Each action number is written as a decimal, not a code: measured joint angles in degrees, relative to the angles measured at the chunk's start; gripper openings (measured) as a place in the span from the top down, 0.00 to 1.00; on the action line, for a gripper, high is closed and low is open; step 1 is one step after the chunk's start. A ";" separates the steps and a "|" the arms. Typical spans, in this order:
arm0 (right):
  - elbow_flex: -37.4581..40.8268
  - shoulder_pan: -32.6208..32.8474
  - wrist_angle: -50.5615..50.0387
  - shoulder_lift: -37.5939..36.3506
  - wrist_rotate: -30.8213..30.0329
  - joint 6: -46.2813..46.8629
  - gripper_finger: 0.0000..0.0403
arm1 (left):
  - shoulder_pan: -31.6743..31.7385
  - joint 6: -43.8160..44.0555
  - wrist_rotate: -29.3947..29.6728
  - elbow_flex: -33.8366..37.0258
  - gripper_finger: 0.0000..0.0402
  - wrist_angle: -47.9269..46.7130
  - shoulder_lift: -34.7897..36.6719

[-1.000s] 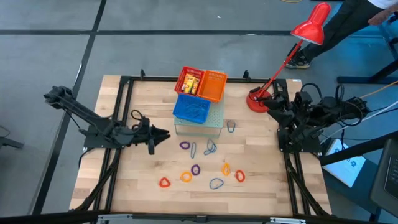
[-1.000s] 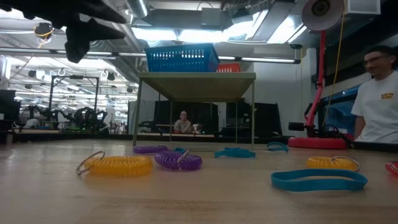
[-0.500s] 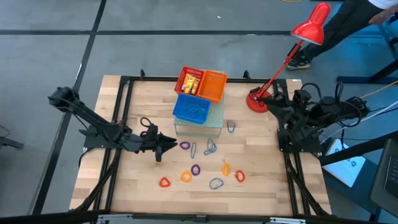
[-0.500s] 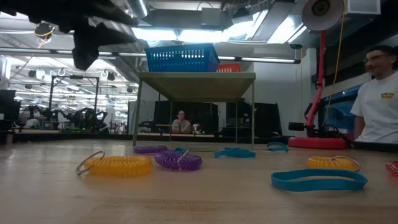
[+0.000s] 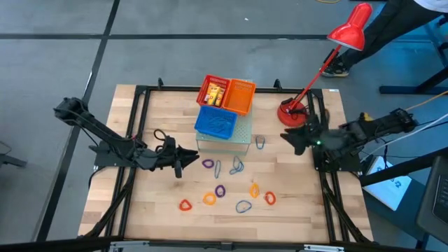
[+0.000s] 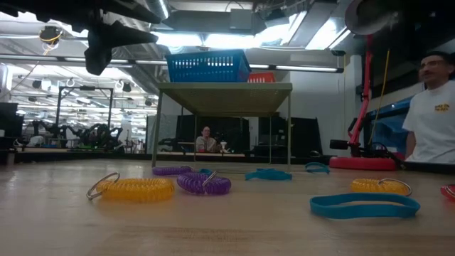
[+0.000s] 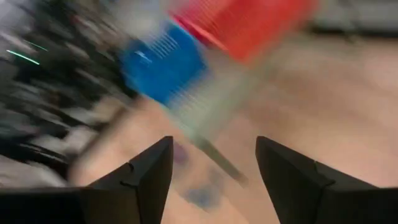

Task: Pick & Place Office Desk Supplies
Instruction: Put the blue rubber band into the blue basket on the shelf

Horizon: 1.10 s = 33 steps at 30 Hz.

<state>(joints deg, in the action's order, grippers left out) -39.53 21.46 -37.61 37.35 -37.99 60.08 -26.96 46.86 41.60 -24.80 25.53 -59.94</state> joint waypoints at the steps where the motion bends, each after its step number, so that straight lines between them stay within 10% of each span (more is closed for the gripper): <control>1: 0.00 -0.45 -4.52 1.04 0.68 2.82 0.43 | -0.01 0.20 0.17 0.00 0.71 -0.01 0.00; 19: 0.02 -16.68 -5.41 29.49 17.85 -11.90 0.43 | 0.04 2.75 -0.79 0.00 0.71 0.39 0.00; 33: -0.31 -11.13 0.67 33.35 23.63 -62.48 0.43 | 0.04 4.40 -0.28 0.00 0.71 -0.01 0.00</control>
<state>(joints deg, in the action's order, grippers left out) -39.84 10.33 -36.93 70.69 -14.36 -2.39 -26.92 51.26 41.32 -24.80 25.52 -59.94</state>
